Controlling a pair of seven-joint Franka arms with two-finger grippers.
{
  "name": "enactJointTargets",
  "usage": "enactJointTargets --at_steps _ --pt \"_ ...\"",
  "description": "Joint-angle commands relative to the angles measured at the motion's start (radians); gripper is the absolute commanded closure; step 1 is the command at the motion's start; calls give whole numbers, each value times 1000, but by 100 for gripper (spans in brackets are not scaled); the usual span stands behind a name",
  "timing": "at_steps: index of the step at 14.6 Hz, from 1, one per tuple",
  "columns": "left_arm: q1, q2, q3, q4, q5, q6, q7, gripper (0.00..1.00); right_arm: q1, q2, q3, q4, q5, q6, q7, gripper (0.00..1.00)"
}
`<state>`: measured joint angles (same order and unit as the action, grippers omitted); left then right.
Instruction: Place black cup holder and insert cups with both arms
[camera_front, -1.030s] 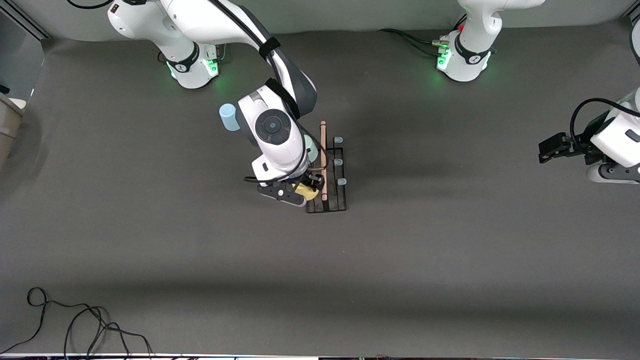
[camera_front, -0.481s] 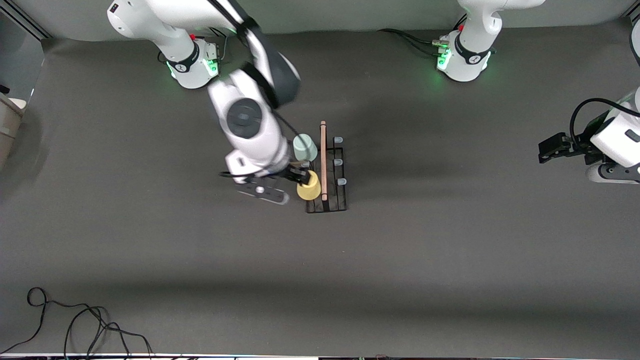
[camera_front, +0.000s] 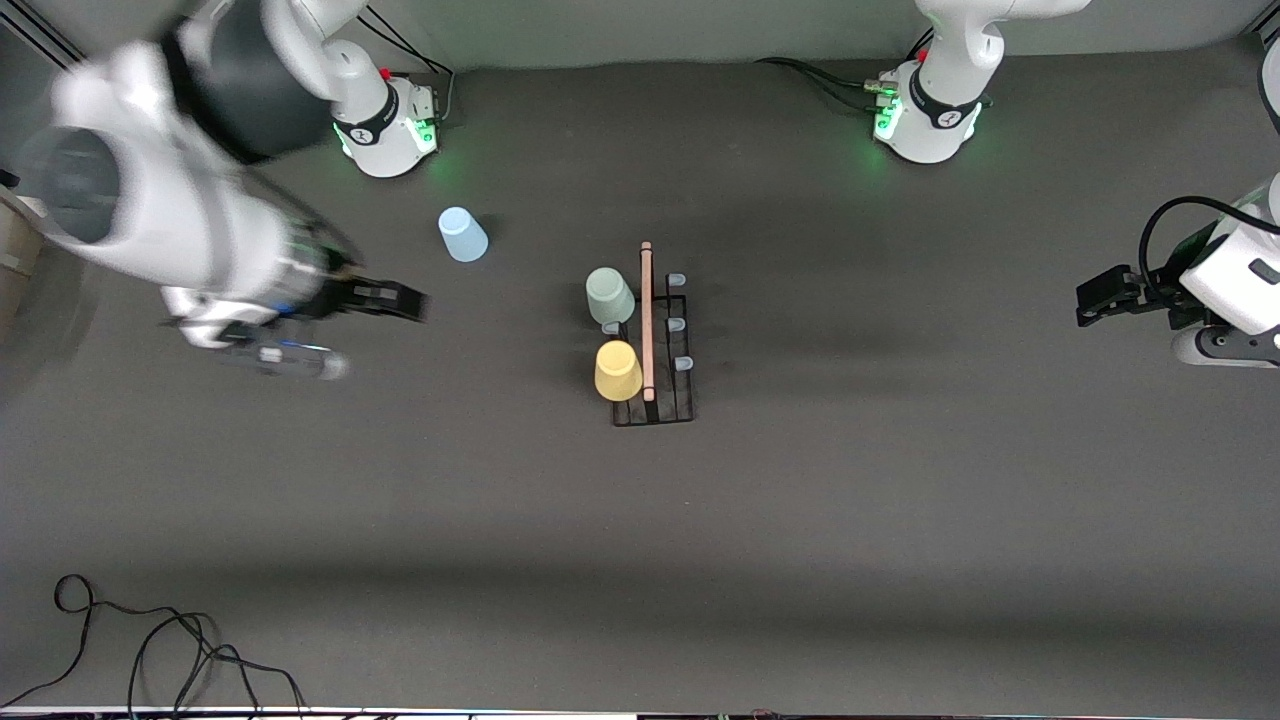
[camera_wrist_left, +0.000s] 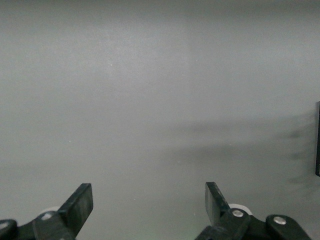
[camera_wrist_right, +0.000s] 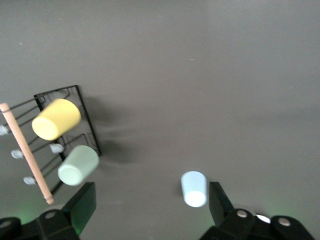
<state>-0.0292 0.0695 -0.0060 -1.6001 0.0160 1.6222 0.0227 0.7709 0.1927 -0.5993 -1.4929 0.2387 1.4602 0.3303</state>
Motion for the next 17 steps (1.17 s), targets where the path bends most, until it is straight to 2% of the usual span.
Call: enactJointTargets --at_steps 1,2,5,8,11,14,17 --pt "-12 6 4 14 8 -2 -15 0 16 -67 -71 -27 -79 -40 -135 0" --pt "-12 6 3 14 12 -2 -10 0 15 -81 -95 -27 -105 -49 -183 0" --pt "-17 6 3 14 13 -4 0 0 18 -93 -177 -24 -111 -47 -258 0" --pt "-32 4 3 12 18 5 5 0 24 -96 -177 -39 -189 17 -258 0" --pt "-44 0 3 9 42 22 11 0 31 -137 -171 -113 -193 143 -260 0" --pt "-28 -2 10 9 39 18 103 0 39 -139 -171 -113 -196 143 -258 0" --pt "-23 3 11 9 27 25 92 0 39 -139 -168 -113 -196 141 -257 0"
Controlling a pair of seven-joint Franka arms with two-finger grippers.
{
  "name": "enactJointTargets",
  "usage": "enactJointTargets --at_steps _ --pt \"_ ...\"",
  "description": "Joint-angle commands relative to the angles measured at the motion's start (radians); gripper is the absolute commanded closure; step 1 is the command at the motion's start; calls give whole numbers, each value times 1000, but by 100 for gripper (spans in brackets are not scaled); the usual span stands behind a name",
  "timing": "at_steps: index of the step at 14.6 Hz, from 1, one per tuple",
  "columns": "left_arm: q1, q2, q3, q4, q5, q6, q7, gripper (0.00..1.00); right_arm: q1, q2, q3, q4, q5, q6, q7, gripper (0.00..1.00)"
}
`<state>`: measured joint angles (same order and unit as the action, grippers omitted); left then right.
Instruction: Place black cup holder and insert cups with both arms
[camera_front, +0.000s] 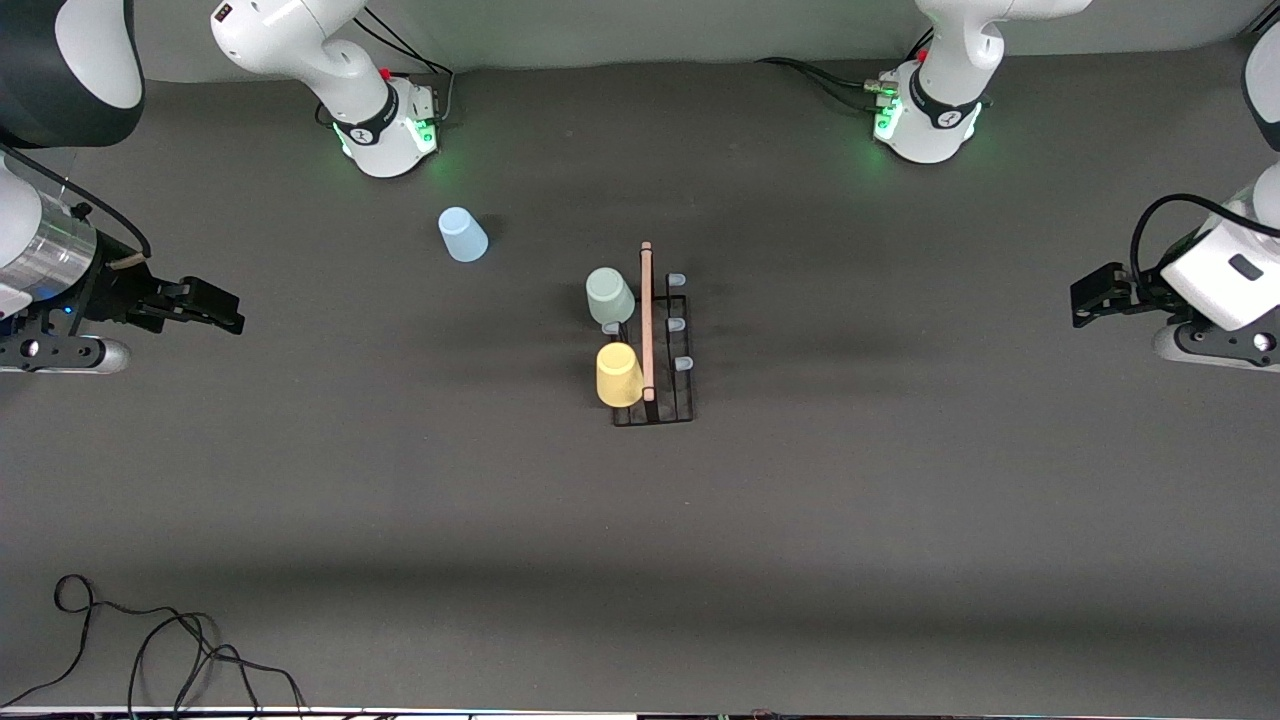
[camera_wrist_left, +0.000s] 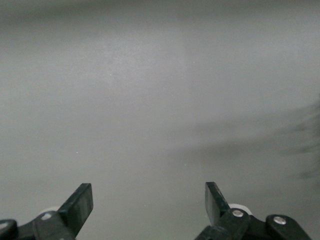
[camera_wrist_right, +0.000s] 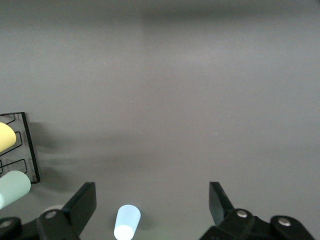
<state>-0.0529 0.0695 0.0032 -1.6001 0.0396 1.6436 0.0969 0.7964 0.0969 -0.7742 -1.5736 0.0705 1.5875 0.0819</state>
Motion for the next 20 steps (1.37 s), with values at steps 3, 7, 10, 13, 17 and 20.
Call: enactJointTargets --at_steps 3,7,10,13,17,20 --pt "1 4 3 11 -1 1 12 0 12 -43 7 -31 -28 11 -10 0" --pt "2 9 3 8 3 -2 10 0 -81 -46 106 -31 -29 11 2 0" --pt "2 6 4 12 2 -13 9 0 -283 -54 304 -32 -29 8 2 0" --pt "2 9 5 8 5 -4 7 0 -478 -66 494 -36 -29 6 2 0" --pt "22 7 3 11 5 -11 9 0 -664 -72 676 -36 -29 -1 2 0" --pt "25 9 3 14 2 -10 10 0 -822 -82 821 -37 -29 -8 -4 0"
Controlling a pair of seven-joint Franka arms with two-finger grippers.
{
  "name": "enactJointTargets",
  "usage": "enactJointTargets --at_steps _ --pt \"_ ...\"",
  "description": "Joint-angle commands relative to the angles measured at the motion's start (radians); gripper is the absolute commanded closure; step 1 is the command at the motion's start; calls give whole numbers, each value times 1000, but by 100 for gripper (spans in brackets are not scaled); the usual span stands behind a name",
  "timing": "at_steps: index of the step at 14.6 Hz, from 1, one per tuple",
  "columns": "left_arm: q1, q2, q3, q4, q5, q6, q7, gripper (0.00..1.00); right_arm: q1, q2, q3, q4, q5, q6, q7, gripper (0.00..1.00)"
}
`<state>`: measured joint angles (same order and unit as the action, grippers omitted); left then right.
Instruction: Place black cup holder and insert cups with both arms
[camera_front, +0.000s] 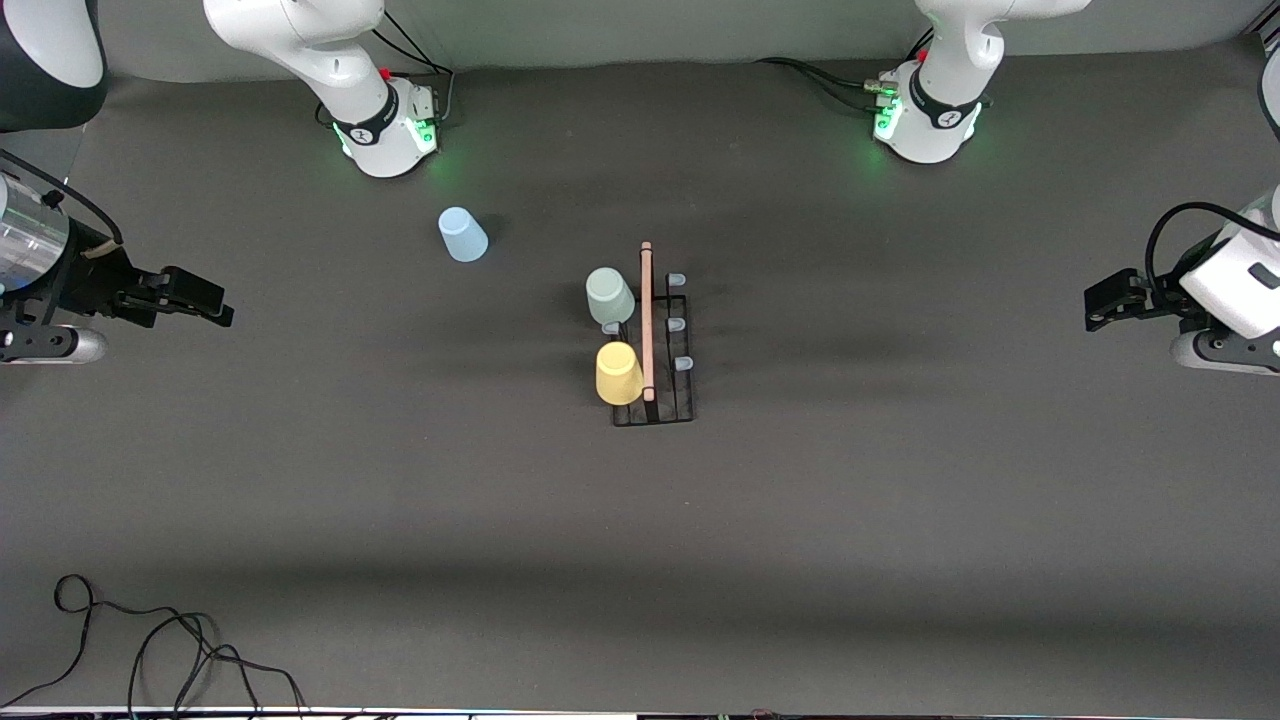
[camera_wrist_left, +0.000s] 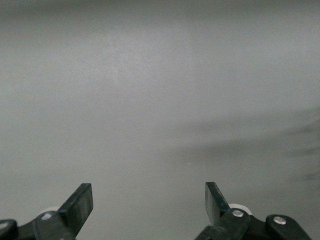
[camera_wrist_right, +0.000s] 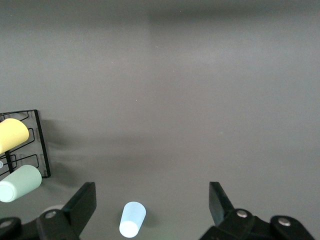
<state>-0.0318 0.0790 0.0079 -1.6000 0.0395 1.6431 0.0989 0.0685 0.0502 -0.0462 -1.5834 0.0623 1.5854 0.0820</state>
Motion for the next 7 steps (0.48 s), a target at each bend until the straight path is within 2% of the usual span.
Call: enactJointTargets --at_steps 1,7 --pt "6 -2 -2 14 2 -12 9 0 -126 -35 126 -26 -21 -5 -5 0" --pt "15 -10 0 18 5 -34 9 0 -84 -32 78 -21 -21 -4 -10 0"
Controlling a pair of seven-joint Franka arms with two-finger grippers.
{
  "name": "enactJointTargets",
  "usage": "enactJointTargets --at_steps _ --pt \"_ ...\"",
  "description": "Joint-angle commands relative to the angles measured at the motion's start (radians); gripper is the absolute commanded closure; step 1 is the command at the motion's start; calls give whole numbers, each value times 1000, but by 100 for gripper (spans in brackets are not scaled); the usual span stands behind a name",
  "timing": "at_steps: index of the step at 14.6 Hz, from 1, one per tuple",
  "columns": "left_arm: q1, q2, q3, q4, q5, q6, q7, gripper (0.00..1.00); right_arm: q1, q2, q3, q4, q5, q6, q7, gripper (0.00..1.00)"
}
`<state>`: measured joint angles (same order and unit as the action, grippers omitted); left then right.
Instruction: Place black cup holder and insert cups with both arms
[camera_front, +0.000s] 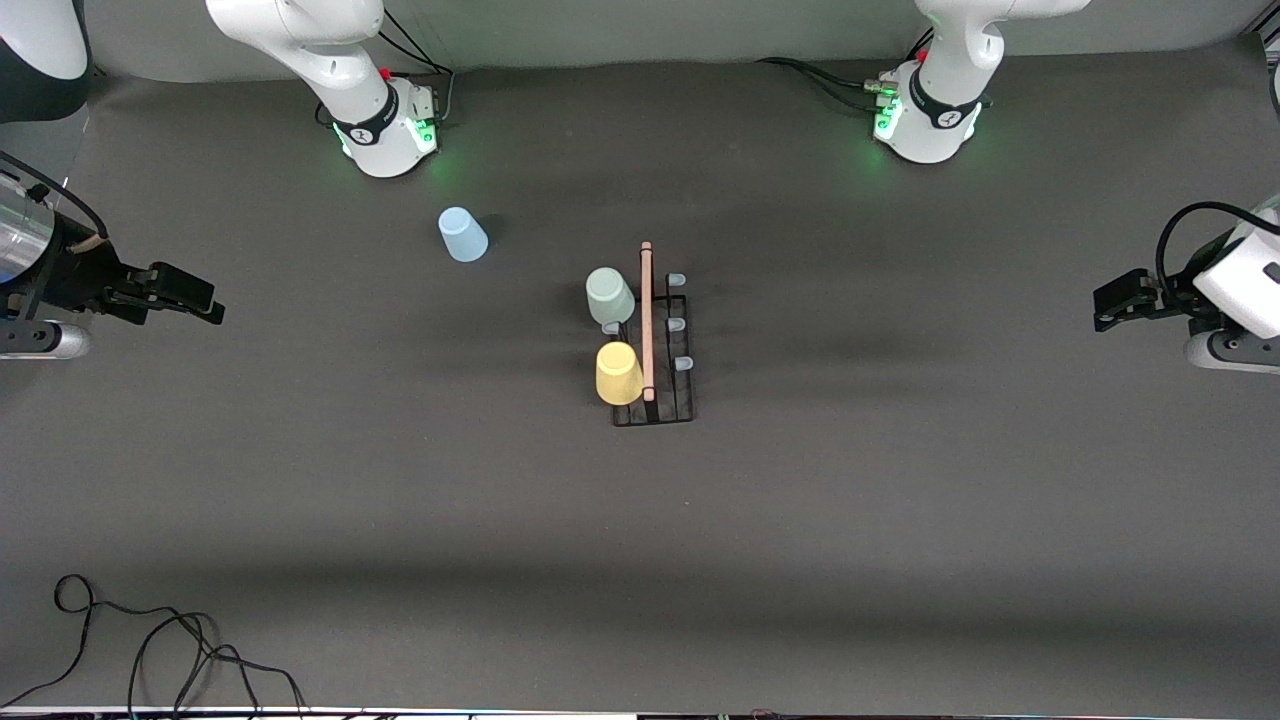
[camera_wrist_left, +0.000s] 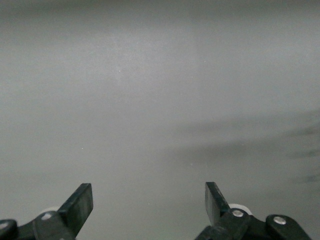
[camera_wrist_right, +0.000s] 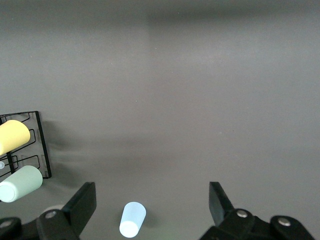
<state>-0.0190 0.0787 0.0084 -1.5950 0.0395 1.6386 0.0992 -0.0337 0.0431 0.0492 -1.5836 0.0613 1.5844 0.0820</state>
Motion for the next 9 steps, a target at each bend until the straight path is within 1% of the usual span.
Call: enactJointTargets --at_steps 1,3,4,9 --pt "2 -11 -2 13 5 -32 7 0 26 -25 -18 -19 -21 -3 -10 0" --pt "4 -13 -1 15 5 -34 8 0 89 -19 -78 -13 -23 -3 -8 0" --pt "2 -13 -1 15 5 -34 7 0 104 -17 -95 -13 -21 -1 -10 0" --pt "4 -13 -1 15 5 -42 7 0 109 -17 -97 -15 -21 -3 -8 0"
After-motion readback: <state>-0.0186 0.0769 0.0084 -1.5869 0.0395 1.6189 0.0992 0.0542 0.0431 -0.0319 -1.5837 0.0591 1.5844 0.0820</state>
